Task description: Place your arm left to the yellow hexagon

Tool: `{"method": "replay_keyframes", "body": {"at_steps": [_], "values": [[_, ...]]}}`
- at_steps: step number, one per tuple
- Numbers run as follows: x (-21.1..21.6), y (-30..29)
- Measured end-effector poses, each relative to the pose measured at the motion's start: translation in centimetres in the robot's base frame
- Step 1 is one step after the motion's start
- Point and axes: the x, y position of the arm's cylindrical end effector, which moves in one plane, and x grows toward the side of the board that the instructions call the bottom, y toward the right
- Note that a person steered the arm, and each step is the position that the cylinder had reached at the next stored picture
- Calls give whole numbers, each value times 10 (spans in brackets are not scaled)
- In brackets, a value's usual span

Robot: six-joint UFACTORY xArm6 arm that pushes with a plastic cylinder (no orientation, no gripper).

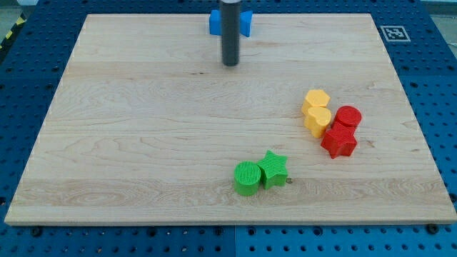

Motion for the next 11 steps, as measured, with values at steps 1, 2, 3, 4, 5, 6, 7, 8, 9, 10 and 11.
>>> {"method": "replay_keyframes", "body": {"at_steps": [1,2,3,4,5,6,7,8,9,10,11], "values": [[4,74],[33,148],[71,192],[113,188],[121,183],[121,183],[113,179],[78,178],[54,139],[54,61],[69,29]]}}
